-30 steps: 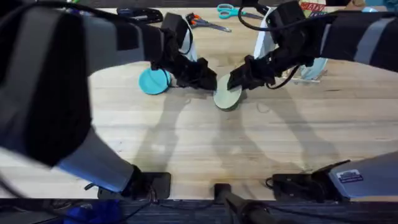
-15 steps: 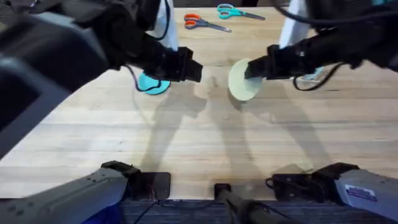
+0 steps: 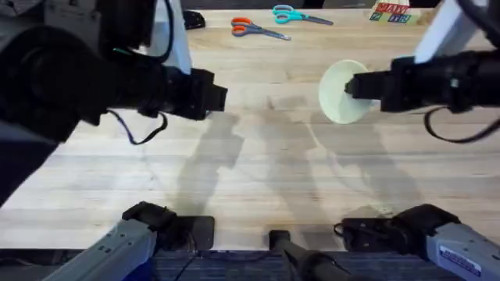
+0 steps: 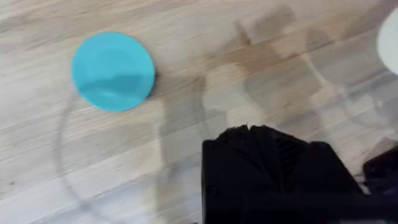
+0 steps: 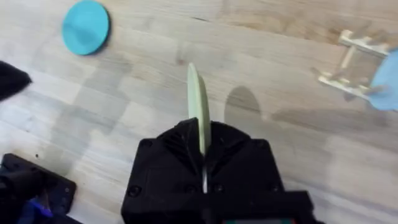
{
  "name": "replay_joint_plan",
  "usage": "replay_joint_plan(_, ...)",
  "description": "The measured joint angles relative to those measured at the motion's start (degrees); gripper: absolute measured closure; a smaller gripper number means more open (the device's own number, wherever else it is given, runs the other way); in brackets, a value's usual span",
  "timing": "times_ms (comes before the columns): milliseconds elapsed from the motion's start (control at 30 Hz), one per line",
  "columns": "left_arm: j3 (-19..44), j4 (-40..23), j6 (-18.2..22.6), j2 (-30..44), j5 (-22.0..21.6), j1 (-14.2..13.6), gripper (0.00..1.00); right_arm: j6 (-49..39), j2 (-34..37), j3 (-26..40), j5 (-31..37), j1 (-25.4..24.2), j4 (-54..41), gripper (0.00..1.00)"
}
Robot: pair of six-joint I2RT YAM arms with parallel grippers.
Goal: Pick up the plates from the table one by one and place each into a slot on the dish rack.
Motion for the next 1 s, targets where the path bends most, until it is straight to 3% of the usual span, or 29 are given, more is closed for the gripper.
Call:
replay_joint_plan(367,0.0,-0.98,0.24,-3.15,-4.53,0.0,0.96,-0.02,-4.34,2.13,9.7,0.0,-8.04,0.97)
replay_joint_plan(600,0.0,-0.74,0.28,-3.15,-4.79,0.0,0.96,0.98,-4.35,7.37,17.58,0.0,-12.2,0.97)
replay_joint_plan(833,0.0,-0.59,0.46,-3.16,-4.8,0.0,0.956,3.91,-4.36,8.63,23.31,0.0,-15.44,0.97)
replay_joint_plan(933,0.0,-0.57,0.75,-3.15,-4.82,0.0,0.842,5.22,-4.35,8.72,25.39,0.0,-16.65,0.97)
replay_joint_plan(1000,0.0,-0.57,0.87,-3.15,-4.91,0.0,0.563,5.85,-4.36,8.93,26.42,0.0,-16.87,0.97)
